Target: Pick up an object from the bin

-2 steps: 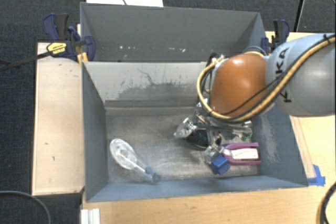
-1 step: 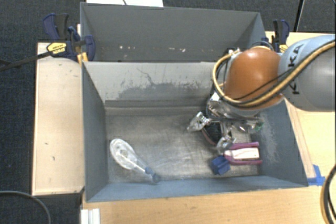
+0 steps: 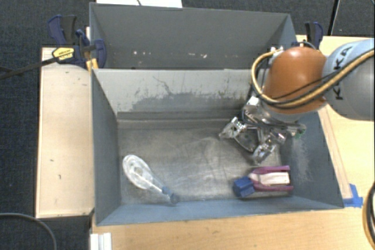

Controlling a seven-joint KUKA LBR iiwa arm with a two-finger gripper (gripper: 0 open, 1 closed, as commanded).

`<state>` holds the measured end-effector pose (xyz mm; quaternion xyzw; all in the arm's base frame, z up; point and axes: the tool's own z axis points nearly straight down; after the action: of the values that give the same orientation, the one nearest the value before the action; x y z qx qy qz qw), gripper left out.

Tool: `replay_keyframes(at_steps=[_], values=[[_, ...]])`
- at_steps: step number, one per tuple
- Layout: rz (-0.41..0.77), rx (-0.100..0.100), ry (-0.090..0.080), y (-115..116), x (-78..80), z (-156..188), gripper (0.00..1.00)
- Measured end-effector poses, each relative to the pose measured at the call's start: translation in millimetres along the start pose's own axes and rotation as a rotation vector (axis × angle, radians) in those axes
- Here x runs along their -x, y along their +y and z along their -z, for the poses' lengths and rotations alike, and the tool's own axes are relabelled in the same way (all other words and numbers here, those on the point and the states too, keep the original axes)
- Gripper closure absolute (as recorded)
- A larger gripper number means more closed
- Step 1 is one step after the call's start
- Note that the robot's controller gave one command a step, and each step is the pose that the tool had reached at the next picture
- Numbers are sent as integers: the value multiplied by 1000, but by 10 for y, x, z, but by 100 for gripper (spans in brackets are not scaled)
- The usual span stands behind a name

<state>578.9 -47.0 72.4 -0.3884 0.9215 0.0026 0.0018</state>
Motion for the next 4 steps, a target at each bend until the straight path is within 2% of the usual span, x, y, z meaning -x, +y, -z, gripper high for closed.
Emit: replay_keyframes(at_steps=[1, 2, 3, 4], values=[[-31, 2, -1, -446, -537, -1, 0], [-22, -3, 2, -337, -161, 358, 0], [-30, 4, 5, -330, -184, 331, 100], [-35, -1, 4, -346, -186, 339, 0]])
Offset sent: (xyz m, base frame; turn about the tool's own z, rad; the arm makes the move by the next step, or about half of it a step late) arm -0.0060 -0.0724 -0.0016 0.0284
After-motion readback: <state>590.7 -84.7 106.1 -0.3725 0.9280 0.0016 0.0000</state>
